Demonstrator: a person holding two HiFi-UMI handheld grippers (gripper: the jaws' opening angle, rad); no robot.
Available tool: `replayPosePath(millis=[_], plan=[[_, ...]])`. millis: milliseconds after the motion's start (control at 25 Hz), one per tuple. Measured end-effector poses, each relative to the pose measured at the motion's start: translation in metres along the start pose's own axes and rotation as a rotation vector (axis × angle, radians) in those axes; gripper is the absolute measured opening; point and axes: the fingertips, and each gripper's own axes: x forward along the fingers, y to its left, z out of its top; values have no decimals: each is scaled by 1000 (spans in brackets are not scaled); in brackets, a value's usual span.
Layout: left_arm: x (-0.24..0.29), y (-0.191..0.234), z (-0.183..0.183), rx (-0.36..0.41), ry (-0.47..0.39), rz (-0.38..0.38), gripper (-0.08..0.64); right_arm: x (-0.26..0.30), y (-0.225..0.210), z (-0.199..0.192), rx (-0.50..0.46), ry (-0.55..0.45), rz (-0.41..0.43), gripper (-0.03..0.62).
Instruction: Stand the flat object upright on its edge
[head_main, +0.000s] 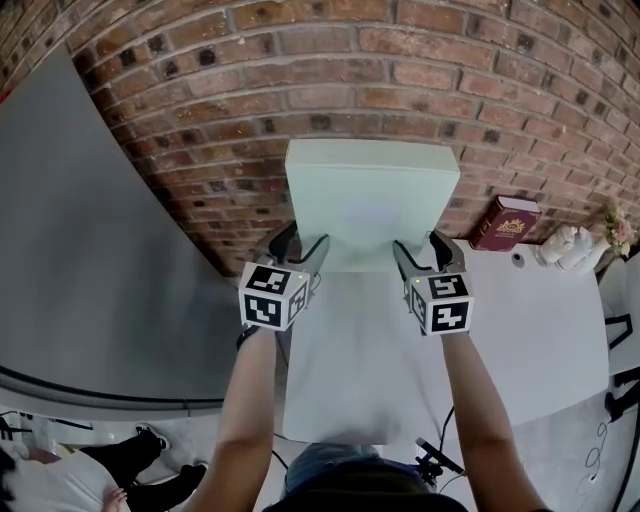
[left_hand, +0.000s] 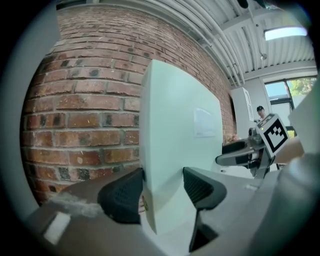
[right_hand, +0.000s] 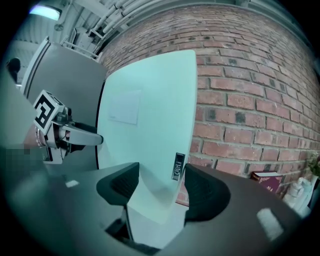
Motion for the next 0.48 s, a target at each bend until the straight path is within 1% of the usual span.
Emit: replayPosePath(millis=[160, 480], plan=[[15, 10, -7, 12, 29, 4, 255, 20, -3, -9, 9, 26, -3, 279], [39, 29, -32, -23, 75, 13, 254, 55, -5, -26, 6, 72, -4, 279]])
